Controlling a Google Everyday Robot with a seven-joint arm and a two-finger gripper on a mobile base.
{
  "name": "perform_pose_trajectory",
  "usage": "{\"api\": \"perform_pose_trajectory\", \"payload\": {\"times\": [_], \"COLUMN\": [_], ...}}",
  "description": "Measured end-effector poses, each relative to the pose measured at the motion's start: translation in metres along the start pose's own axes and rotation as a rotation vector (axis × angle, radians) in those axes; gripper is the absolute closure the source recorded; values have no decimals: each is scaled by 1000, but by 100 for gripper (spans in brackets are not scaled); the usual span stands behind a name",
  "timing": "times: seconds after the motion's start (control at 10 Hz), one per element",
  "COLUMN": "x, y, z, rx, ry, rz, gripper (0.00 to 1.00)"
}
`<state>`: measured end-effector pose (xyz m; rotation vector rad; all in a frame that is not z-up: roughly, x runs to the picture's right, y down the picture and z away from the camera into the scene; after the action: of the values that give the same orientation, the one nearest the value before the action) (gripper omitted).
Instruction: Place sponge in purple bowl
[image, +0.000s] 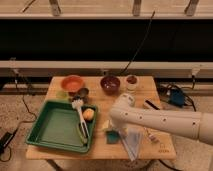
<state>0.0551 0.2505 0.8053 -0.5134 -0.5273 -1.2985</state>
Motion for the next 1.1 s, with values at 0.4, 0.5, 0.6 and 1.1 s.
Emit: {"api": "perform_pose_trajectory", "payload": {"times": [0.4,0.5,0.6,1.1], "x": [-2,-2,-1,13], "y": [-3,-3,-3,2], "z": [5,5,5,-12], "rx": [-35,-45,-52,-73], "ry": [12,15,17,-4], "rz": [-20,-16,-11,67], "gripper": [21,28,38,88]}}
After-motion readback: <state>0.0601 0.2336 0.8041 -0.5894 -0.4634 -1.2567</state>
